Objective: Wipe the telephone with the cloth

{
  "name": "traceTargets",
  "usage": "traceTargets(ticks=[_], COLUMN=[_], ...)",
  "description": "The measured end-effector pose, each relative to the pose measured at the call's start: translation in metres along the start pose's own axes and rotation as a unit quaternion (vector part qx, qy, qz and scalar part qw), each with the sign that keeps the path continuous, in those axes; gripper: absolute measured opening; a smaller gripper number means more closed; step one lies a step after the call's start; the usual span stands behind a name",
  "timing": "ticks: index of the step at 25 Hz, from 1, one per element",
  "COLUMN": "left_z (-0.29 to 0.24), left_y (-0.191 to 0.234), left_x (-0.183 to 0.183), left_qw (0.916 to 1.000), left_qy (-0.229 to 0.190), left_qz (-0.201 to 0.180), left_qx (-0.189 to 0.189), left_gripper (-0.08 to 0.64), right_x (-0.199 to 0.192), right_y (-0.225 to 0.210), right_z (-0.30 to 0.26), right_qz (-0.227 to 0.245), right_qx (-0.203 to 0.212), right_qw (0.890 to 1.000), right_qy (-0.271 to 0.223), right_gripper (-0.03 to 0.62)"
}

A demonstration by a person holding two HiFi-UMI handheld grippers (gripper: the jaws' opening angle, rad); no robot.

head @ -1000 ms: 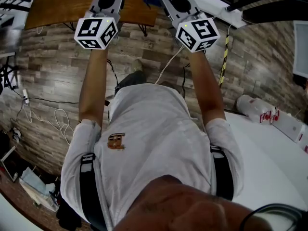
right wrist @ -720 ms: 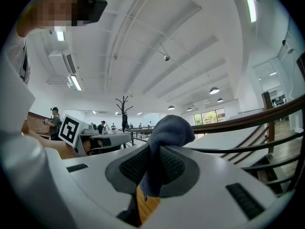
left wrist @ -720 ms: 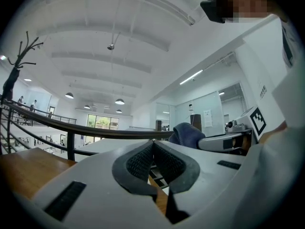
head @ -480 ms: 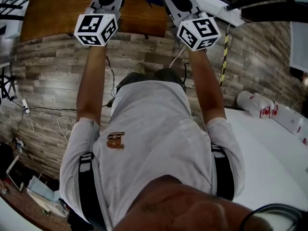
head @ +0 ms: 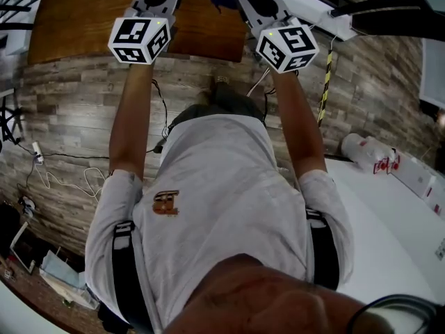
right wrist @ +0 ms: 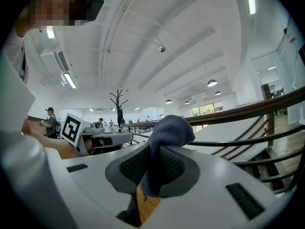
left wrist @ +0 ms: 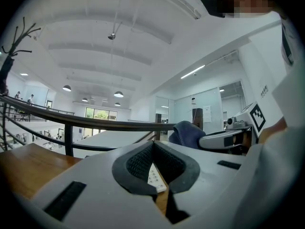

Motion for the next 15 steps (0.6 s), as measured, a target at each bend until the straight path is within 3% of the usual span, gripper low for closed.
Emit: traceTargets(ticks=[15], left_z=[-0.135], left_y=[0.031], left_x=[-0.018], left_qw=[0.9986], left_qy=[0.049], left_qz=[-0.005], left_qx=[0.020], left_gripper=[0.018], right_x=[0.002], right_y=[-0.128], right_z=[-0.059], right_qz=[-0.020], right_qx=[0.024], right_qw=[0.999], right_qy=[0.016], right_gripper=[0.071])
Point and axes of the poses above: the fingertips, and each gripper's own axes: z backward along the fingers, y to its left, x out of its top, the point moved 7 cm from there along z, backward along the fingers, and after that the axes turned 7 degrees about x, right-handed, at the moved point
